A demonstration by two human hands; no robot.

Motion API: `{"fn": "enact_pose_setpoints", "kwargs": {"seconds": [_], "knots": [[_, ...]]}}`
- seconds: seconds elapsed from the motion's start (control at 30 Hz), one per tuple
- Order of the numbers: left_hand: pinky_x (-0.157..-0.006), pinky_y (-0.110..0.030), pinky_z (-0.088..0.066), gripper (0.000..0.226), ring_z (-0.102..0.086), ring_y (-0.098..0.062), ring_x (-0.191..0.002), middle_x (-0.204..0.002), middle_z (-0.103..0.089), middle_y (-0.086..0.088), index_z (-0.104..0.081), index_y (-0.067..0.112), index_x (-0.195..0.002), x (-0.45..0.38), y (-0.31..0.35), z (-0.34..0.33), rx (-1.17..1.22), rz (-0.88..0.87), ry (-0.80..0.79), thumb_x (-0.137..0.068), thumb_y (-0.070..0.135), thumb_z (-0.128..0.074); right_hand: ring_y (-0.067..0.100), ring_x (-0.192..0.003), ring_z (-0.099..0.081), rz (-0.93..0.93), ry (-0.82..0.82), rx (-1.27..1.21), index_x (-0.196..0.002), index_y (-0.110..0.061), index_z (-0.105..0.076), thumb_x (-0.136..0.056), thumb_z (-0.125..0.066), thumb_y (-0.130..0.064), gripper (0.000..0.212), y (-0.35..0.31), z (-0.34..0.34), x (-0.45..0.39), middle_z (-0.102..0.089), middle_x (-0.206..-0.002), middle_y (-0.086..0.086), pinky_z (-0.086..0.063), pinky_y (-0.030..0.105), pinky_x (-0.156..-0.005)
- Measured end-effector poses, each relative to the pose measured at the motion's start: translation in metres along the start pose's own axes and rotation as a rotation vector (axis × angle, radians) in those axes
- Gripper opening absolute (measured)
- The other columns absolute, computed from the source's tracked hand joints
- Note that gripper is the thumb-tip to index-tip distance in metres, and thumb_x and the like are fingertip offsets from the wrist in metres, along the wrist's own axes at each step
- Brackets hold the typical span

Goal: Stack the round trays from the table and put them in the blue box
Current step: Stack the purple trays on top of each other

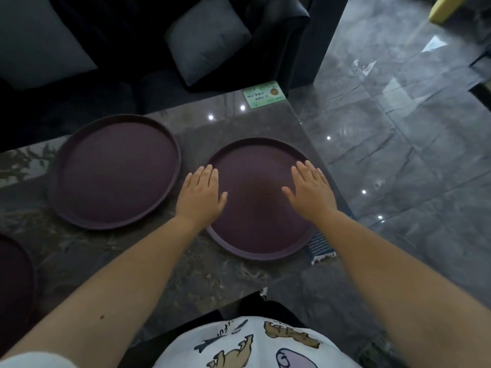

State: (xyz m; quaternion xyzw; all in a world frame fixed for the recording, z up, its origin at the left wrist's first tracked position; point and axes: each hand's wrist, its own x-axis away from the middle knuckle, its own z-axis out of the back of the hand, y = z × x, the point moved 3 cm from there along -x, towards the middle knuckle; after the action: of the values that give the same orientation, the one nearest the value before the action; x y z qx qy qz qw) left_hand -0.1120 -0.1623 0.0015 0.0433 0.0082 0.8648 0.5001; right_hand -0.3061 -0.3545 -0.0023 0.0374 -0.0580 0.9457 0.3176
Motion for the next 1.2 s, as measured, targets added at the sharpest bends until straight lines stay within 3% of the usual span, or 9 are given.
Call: {"fn": "enact_pose_setpoints", "kwargs": {"seconds": [0.17, 0.27, 0.37, 0.43, 0.57, 0.7, 0.9, 1.03, 1.2], "knots": [[-0.108, -0.047, -0.028, 0.072, -0.038, -0.035, -0.131, -0.144, -0.042, -0.02, -0.037, 0.0, -0.139, -0.003, 0.001, -0.017, -0.059, 0.082, -0.07, -0.09, 0.052, -0.045, 0.03, -0.144, -0.019, -0.072, -0.056, -0.023, -0.146, -0.004, -0.027, -0.094, -0.038, -0.051, 0.071, 0.036, -0.017, 0.002, -0.028, -0.154, 0.015, -0.019, 0.042, -0.116], [-0.091, -0.047, -0.04, 0.075, -0.049, -0.035, -0.115, -0.135, -0.049, -0.019, -0.039, 0.0, -0.136, -0.005, -0.004, -0.025, -0.128, 0.184, -0.119, -0.088, 0.057, -0.046, 0.034, -0.139, -0.028, -0.15, -0.099, -0.032, -0.146, -0.002, -0.024, -0.094, -0.038, -0.053, 0.075, 0.051, -0.028, 0.004, -0.028, -0.153, 0.02, -0.027, 0.043, -0.113], [-0.074, -0.043, -0.044, 0.071, -0.058, -0.035, -0.096, -0.12, -0.054, -0.018, -0.038, 0.001, -0.131, -0.004, -0.011, -0.031, -0.131, 0.336, -0.199, -0.089, 0.057, -0.044, 0.039, -0.12, -0.048, -0.25, -0.094, -0.092, -0.145, -0.001, -0.026, -0.093, -0.041, -0.051, 0.074, 0.059, -0.038, 0.007, -0.039, -0.142, 0.022, -0.045, 0.047, -0.092], [-0.064, -0.042, -0.044, 0.061, -0.061, -0.037, -0.089, -0.114, -0.055, -0.018, -0.04, 0.004, -0.121, -0.005, -0.015, -0.038, -0.065, 0.429, -0.239, -0.09, 0.056, -0.043, 0.04, -0.107, -0.057, -0.32, -0.106, -0.104, -0.145, -0.002, -0.024, -0.094, -0.039, -0.052, 0.073, 0.064, -0.041, 0.006, -0.043, -0.136, 0.021, -0.049, 0.045, -0.078], [-0.057, -0.037, -0.038, 0.056, -0.063, -0.038, -0.087, -0.104, -0.063, -0.018, -0.039, 0.005, -0.115, -0.007, -0.023, -0.054, 0.009, 0.57, -0.263, -0.092, 0.057, -0.038, 0.043, -0.103, -0.059, -0.376, -0.17, -0.075, -0.141, -0.003, -0.028, -0.095, -0.04, -0.051, 0.067, 0.071, -0.049, 0.0, -0.049, -0.131, 0.022, -0.047, 0.044, -0.074], [-0.054, -0.036, -0.037, 0.056, -0.063, -0.038, -0.081, -0.093, -0.065, -0.017, -0.038, 0.007, -0.103, -0.003, -0.028, -0.056, 0.081, 0.648, -0.189, -0.091, 0.061, -0.035, 0.044, -0.1, -0.059, -0.396, -0.128, -0.129, -0.125, -0.001, -0.041, -0.094, -0.046, -0.047, 0.056, 0.072, -0.046, -0.005, -0.056, -0.122, 0.023, -0.045, 0.042, -0.073], [-0.045, -0.034, -0.031, 0.055, -0.053, -0.032, -0.064, -0.084, -0.062, -0.016, -0.033, 0.009, -0.093, 0.002, -0.057, -0.029, 0.134, 0.715, -0.092, -0.09, 0.064, -0.035, 0.043, -0.105, -0.058, -0.361, -0.055, -0.259, -0.133, -0.003, -0.04, -0.093, -0.048, -0.05, 0.061, 0.049, -0.015, -0.036, -0.057, -0.125, 0.02, -0.048, 0.046, -0.081], [-0.048, -0.036, -0.033, 0.054, -0.06, -0.038, -0.074, -0.086, -0.062, -0.018, -0.029, 0.011, -0.089, 0.016, -0.108, -0.001, 0.162, 0.785, 0.013, -0.089, 0.065, -0.037, 0.041, -0.103, -0.059, -0.274, 0.003, -0.346, -0.131, -0.006, -0.041, -0.092, -0.051, -0.049, 0.059, -0.001, 0.008, -0.074, -0.061, -0.121, 0.019, -0.047, 0.045, -0.08], [-0.046, -0.034, -0.033, 0.055, -0.057, -0.035, -0.069, -0.083, -0.062, -0.016, -0.031, 0.011, -0.09, 0.044, -0.183, 0.018, 0.17, 0.892, 0.085, -0.088, 0.066, -0.037, 0.039, -0.101, -0.06, -0.15, 0.038, -0.389, -0.128, -0.008, -0.043, -0.091, -0.053, -0.048, 0.055, -0.084, 0.022, -0.117, -0.063, -0.117, 0.017, -0.047, 0.044, -0.079]]}}
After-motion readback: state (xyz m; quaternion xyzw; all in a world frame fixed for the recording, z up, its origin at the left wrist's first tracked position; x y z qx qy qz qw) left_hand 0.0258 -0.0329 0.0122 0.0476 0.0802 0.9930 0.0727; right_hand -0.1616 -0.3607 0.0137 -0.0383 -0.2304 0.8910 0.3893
